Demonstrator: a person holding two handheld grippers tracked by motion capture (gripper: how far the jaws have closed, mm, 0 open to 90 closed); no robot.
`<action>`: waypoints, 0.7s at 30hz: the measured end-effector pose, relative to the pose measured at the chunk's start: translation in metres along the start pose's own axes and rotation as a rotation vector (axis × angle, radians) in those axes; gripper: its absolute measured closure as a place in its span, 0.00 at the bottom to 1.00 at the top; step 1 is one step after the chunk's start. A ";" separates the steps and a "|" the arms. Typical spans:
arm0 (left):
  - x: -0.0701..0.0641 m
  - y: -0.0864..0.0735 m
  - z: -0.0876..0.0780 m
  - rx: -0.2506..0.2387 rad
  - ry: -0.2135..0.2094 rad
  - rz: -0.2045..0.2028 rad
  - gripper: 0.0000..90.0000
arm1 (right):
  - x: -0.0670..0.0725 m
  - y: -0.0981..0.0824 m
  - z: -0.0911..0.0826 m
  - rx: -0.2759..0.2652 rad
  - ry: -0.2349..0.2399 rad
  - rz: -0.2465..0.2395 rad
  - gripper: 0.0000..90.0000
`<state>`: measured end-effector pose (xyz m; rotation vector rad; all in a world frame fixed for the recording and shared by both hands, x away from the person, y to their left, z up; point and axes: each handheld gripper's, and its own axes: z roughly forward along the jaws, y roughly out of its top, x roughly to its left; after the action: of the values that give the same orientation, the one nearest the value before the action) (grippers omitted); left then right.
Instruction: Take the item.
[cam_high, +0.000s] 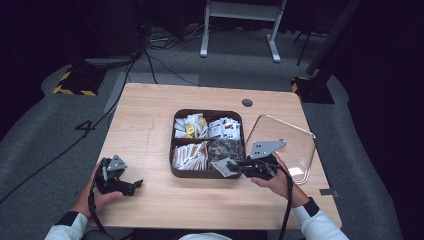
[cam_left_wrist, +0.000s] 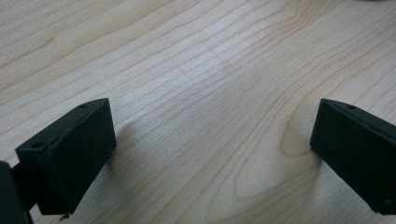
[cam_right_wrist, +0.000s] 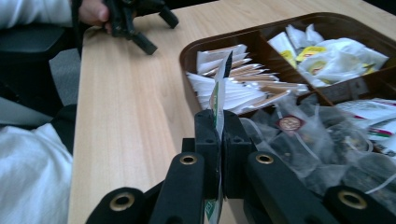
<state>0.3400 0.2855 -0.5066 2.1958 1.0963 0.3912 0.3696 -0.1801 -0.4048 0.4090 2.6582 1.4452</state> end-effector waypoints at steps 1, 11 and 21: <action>0.000 0.000 0.000 0.001 0.000 -0.002 0.00 | 0.003 -0.001 0.001 0.003 0.008 -0.007 0.98; 0.000 0.000 -0.001 0.001 0.006 -0.002 0.00 | 0.031 -0.008 0.014 0.063 0.069 -0.060 0.98; 0.000 -0.001 -0.001 0.003 0.003 -0.006 0.00 | 0.044 -0.019 0.036 0.132 0.137 -0.066 0.98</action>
<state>0.3391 0.2856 -0.5065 2.1941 1.1056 0.3905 0.3311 -0.1484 -0.4383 0.2369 2.8557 1.3300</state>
